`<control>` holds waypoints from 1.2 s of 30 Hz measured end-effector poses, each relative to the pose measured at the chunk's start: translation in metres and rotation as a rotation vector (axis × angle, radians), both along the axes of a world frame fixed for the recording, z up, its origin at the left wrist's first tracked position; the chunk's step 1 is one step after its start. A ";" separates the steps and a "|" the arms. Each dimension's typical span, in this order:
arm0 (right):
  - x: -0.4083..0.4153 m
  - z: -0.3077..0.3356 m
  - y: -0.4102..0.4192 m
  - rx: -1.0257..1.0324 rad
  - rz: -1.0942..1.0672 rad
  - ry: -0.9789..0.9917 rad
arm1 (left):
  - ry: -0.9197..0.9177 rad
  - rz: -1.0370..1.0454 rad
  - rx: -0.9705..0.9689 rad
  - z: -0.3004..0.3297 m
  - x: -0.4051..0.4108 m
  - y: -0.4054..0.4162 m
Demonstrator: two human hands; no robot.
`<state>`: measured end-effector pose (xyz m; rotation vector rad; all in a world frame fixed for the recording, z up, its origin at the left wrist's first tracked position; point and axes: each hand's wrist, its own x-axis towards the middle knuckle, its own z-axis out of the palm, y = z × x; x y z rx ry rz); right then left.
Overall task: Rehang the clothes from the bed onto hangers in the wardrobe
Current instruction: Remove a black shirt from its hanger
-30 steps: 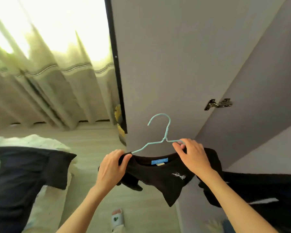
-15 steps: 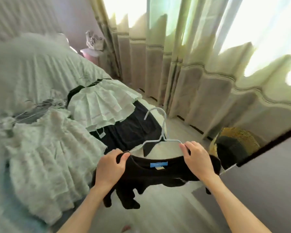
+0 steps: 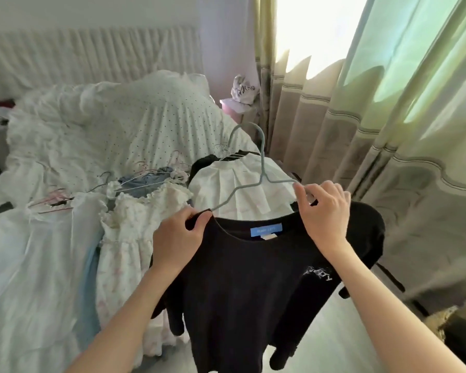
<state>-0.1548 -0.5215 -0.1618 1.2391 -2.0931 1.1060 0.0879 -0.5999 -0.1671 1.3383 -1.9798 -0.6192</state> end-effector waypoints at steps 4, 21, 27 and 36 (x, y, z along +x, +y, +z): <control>-0.037 0.032 -0.056 -0.065 -0.008 0.083 | 0.071 0.030 -0.069 0.021 -0.033 -0.048; -0.227 -0.017 -0.334 0.250 0.419 -0.182 | -0.204 0.157 0.044 -0.004 -0.199 -0.300; -0.251 -0.065 -0.442 0.415 0.472 -0.297 | -0.406 0.247 0.087 -0.051 -0.229 -0.391; -0.270 -0.211 -0.524 0.717 0.469 -0.407 | -0.602 0.307 0.261 -0.188 -0.261 -0.466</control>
